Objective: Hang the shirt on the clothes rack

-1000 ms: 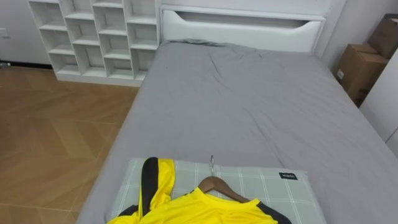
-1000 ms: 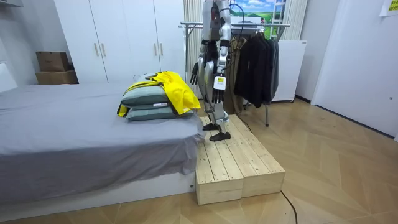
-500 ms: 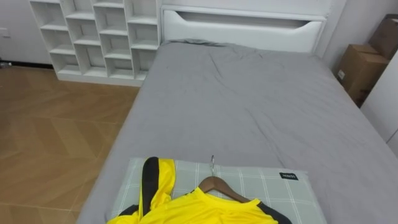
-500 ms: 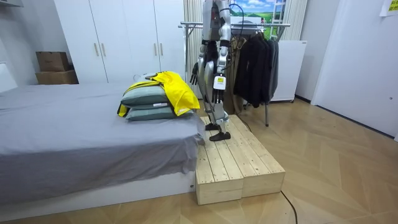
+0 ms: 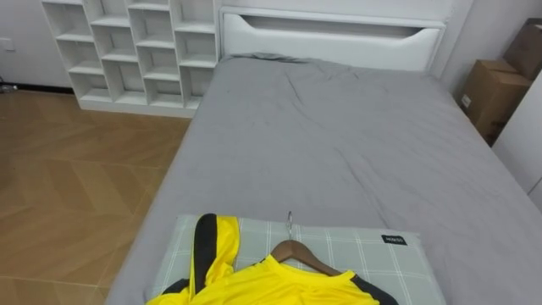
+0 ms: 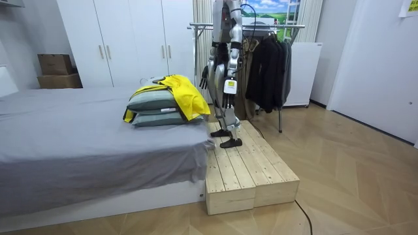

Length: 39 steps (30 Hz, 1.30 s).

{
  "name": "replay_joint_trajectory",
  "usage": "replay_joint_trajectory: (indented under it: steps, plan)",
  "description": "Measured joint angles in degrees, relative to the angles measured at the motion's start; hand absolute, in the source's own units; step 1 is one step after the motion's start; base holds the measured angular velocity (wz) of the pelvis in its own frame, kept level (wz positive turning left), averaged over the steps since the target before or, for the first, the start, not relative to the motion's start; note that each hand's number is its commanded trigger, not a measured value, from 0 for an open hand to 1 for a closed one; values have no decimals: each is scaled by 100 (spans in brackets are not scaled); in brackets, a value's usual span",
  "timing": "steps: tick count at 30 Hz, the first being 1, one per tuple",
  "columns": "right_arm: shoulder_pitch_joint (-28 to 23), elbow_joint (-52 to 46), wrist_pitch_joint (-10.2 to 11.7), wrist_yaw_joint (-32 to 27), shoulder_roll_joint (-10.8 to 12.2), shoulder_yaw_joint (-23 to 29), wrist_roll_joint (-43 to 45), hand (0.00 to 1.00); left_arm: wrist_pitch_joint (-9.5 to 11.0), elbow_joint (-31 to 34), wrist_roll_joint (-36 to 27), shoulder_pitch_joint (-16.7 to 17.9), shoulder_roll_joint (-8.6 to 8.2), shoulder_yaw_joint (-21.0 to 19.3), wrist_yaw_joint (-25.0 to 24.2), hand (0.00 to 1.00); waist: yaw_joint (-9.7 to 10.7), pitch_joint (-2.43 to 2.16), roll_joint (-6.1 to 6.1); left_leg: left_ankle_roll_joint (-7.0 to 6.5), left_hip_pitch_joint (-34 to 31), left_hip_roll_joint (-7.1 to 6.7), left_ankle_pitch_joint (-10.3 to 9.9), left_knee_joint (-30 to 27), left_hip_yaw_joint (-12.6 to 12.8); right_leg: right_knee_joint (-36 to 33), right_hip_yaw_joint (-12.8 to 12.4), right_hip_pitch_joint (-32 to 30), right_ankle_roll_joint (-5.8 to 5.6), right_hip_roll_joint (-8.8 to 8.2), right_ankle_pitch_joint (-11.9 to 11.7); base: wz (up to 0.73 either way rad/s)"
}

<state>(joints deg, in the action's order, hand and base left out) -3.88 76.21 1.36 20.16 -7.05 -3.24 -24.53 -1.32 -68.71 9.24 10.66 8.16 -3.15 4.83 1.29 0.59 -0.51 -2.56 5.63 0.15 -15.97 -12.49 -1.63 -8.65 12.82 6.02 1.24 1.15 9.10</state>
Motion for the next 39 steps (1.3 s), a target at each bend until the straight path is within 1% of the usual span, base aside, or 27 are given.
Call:
replay_joint_trajectory:
  steps: [16,19,39]
  plan:
    - [-3,17,0,-12,-2,10,10,0,18,3,-2,-3,-13,-23,6,0,-3,-2,0,0,0,0,0,-9,9,0,-2,3,0,-4,0,0]
    - [-4,31,0,-25,-2,12,22,0,26,5,1,0,-28,-124,6,0,-4,-1,-4,0,1,1,0,-9,17,0,-2,3,0,-3,0,0]
    - [40,176,-5,-79,0,15,24,0,43,6,3,4,-29,-181,7,0,-11,-1,-34,0,0,-2,0,-6,27,4,-6,1,-4,-5,3,0]
